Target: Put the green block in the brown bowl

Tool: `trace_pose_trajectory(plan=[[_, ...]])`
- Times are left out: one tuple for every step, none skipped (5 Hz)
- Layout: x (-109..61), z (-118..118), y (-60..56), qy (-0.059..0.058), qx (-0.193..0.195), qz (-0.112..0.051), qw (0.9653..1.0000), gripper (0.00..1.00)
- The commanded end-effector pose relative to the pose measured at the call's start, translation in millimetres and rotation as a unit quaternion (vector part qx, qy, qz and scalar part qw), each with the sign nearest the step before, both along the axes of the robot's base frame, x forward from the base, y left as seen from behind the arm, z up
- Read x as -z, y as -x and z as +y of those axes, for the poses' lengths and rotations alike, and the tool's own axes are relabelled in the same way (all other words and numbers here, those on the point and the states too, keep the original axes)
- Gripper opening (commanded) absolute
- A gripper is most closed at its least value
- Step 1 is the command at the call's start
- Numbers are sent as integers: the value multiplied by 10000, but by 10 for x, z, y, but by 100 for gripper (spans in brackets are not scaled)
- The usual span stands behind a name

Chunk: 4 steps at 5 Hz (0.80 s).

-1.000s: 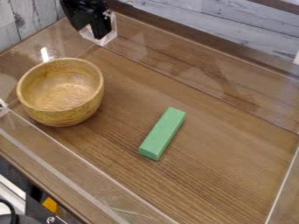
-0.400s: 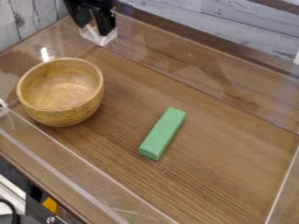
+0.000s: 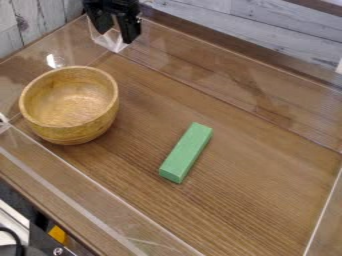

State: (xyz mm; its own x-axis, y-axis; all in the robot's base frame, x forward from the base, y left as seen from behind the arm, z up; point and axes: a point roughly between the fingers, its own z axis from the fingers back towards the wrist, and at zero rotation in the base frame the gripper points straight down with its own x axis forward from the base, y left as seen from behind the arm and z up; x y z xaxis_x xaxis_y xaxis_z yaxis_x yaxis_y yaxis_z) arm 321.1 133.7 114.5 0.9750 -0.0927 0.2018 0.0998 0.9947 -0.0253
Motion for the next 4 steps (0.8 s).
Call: trace_pose_trajectory(plan=[[-216,16,-76,-142,72,-304,9994,100],[-205,60,-29,-119,-231,-323,9991,100],[-191,90,25,-109,-476,-311,9983,100],[-263,32,75,-171,-264,-338,9989,100]])
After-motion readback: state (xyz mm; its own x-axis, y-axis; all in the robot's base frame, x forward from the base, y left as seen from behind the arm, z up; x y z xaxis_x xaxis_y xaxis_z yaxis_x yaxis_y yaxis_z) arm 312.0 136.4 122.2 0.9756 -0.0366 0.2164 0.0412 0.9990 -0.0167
